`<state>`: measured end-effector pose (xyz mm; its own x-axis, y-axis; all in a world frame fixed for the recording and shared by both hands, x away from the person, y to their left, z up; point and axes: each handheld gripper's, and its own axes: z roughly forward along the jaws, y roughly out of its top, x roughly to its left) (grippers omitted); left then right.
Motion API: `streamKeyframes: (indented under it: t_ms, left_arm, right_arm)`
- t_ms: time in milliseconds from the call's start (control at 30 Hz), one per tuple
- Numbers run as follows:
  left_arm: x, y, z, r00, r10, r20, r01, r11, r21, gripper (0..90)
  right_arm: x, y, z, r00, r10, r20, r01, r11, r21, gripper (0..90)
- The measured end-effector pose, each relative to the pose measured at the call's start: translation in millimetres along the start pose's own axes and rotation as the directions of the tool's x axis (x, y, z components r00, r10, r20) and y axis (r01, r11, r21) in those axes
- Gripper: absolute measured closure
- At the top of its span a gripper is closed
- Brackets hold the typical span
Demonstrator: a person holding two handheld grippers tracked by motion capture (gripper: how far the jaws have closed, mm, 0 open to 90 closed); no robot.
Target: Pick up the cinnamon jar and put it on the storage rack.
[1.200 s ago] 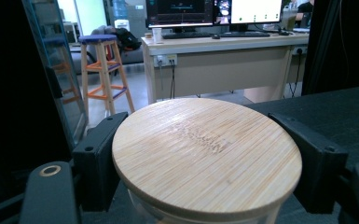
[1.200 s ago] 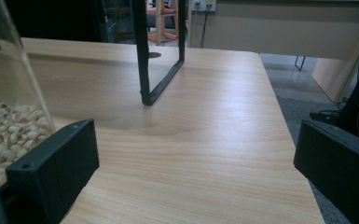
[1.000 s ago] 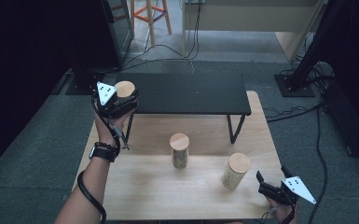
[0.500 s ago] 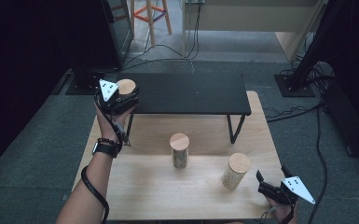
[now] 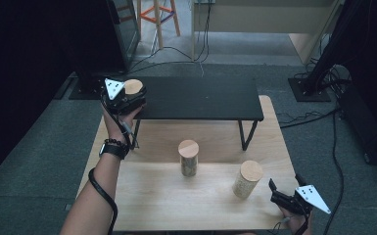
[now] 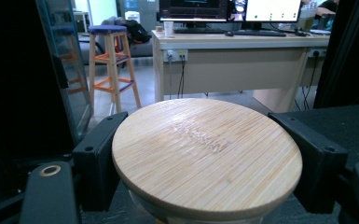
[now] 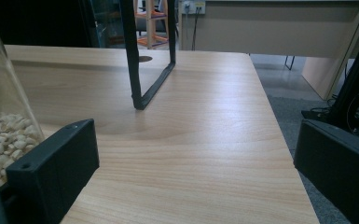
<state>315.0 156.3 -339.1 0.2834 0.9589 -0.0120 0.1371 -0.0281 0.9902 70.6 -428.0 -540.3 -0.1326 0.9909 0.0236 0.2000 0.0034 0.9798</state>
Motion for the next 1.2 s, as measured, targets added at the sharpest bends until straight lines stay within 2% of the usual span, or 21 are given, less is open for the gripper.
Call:
streamKeyframes:
  t_ms: [200,267,300,333,367,433,633,967,1200]
  left_arm:
    - [6.0,-2.2,-1.9,0.9997,0.000,0.026,0.001,1.0000,-0.009,23.2]
    - [6.2,-4.7,-5.5,0.9995,-0.026,0.017,0.027,0.9990,-0.037,20.1]
    - [3.4,-4.4,-6.8,0.9990,-0.044,-0.005,0.044,0.9980,-0.044,13.9]
    - [3.0,-3.8,-7.8,0.9984,-0.054,-0.014,0.054,0.9974,-0.048,5.6]
    - [3.7,-3.9,-9.1,0.9981,-0.060,-0.015,0.059,0.9968,-0.055,1.3]
    - [4.7,-2.2,-10.7,0.9987,-0.048,-0.014,0.047,0.9978,-0.047,0.0]
    - [7.9,-2.9,-18.1,0.9992,-0.039,0.012,0.040,0.9986,-0.034,0.0]
    - [8.0,-9.3,-37.0,0.9994,-0.034,0.010,0.034,0.9975,-0.062,0.0]
    - [7.2,-14.0,-48.0,0.9995,-0.032,0.009,0.032,0.9976,-0.062,0.0]
  right_arm:
    - [0.1,0.2,0.0,1.0000,-0.003,0.000,0.003,1.000,0.002,0.0]
    - [0.1,0.4,0.0,1.0000,-0.001,0.000,0.001,1.000,0.003,0.0]
    - [0.0,0.3,0.0,1.0000,-0.001,0.000,0.001,1.000,0.002,0.0]
    - [0.1,0.3,0.0,1.0000,0.000,0.001,0.000,1.000,0.003,0.0]
    - [0.1,0.4,0.1,1.0000,-0.002,0.001,0.002,1.000,0.003,0.0]
    - [0.3,0.4,0.1,1.0000,-0.002,0.001,0.002,1.000,0.003,0.0]
    - [0.1,0.5,0.0,1.0000,-0.002,0.000,0.002,1.000,0.004,0.0]
    - [0.7,0.6,-0.1,1.0000,-0.004,0.001,0.004,1.000,0.005,0.0]
    - [1.0,0.5,-0.1,1.0000,-0.004,0.002,0.004,1.000,0.005,0.0]
